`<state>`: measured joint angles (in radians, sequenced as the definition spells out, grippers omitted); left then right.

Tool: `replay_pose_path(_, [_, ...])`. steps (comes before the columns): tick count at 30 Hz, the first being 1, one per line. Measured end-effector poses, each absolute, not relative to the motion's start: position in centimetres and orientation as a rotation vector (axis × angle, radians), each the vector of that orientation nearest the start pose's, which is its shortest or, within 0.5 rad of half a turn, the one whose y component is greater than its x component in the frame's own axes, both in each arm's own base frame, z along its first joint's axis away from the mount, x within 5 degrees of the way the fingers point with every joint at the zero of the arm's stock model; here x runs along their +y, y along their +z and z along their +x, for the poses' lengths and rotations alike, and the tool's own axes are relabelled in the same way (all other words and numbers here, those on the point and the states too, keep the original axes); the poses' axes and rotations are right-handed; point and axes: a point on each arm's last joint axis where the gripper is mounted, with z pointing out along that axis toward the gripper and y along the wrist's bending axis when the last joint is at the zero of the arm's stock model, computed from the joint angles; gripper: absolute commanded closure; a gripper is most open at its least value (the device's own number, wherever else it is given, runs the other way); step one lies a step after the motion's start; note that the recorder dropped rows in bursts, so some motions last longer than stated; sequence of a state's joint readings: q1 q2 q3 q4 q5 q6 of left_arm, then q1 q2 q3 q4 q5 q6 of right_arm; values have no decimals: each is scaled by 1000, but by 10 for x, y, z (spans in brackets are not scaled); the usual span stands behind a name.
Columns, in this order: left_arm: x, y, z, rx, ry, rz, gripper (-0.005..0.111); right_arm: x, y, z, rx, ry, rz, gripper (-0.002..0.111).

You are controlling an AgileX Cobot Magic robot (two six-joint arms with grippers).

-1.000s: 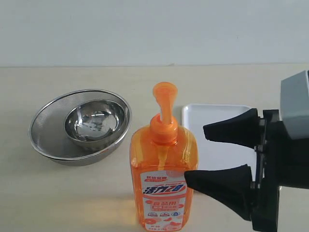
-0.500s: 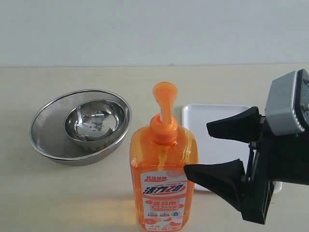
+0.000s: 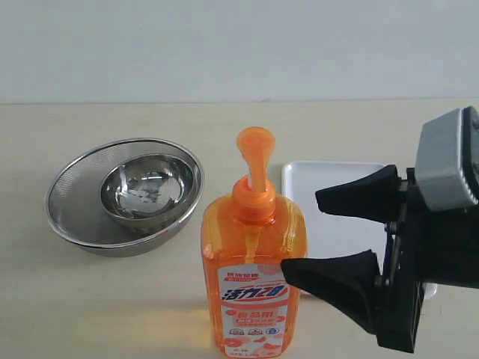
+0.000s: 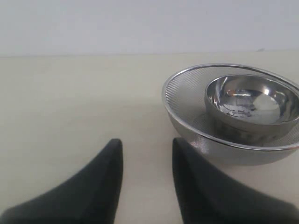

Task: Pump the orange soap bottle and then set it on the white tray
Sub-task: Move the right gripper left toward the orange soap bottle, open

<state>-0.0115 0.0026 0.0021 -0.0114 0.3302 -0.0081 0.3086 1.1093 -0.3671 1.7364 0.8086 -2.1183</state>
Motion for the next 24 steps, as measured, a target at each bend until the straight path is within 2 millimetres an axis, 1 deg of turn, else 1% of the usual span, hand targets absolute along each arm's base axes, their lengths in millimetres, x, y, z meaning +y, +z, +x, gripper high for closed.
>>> replay_pose_path(2, [-1,183,54,1819,-25,-4,73,116,229,149,1680,821,-1056,8])
replay_pose_path(4, [-1,183,54,1819,-25,-4,73,117,229,148,1679,826,-1055,3])
replay_pose_path(10, [-1,183,54,1819,-25,-4,73,117,228,149,1684,829,-1055,3])
replay_pose_path(16, [-1,183,54,1819,-25,-4,73,119,223,152,1706,858,-1060,3])
replay_pose_path(21, [-1,183,54,1819,-25,-4,73,123,221,159,1716,891,-1064,3])
replay_pose_path(24, [-1,183,54,1819,-25,-4,73,128,219,167,1714,954,-1073,3])
